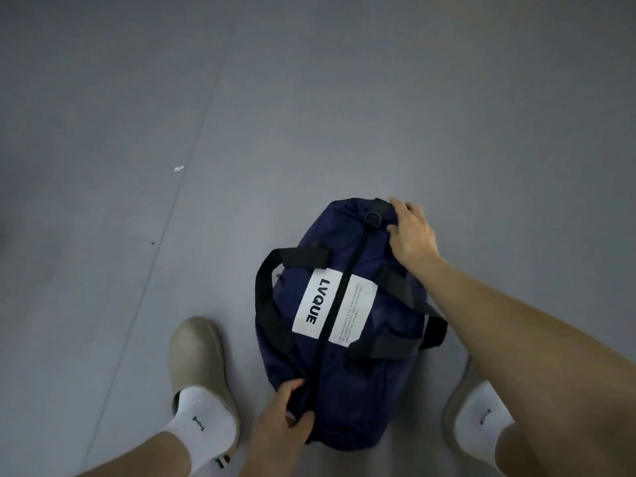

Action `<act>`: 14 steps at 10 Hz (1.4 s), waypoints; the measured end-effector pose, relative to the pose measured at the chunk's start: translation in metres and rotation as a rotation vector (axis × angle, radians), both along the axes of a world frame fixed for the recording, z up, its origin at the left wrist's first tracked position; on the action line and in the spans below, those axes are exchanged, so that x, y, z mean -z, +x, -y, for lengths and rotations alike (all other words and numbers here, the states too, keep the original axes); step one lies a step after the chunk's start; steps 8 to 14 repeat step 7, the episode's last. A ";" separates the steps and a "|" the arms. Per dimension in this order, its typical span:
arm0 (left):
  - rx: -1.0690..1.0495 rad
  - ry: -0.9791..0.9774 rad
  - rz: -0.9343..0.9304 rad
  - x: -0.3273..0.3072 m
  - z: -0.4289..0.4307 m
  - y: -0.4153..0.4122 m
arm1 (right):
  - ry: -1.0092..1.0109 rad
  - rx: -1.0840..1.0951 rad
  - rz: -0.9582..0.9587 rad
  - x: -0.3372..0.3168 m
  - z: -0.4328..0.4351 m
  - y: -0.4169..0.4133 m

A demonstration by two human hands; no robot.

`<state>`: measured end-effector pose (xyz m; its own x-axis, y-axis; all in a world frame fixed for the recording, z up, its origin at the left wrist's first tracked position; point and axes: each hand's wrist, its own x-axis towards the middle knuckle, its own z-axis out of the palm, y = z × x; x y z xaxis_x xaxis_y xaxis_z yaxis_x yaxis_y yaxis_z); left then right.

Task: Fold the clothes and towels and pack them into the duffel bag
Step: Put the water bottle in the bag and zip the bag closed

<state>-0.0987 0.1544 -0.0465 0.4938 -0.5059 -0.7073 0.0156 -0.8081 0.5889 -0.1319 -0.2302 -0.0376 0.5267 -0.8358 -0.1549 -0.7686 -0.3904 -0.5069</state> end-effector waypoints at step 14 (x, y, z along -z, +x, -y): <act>0.526 -0.175 0.370 -0.238 0.036 0.040 | 0.036 -0.488 -0.212 -0.172 -0.142 -0.075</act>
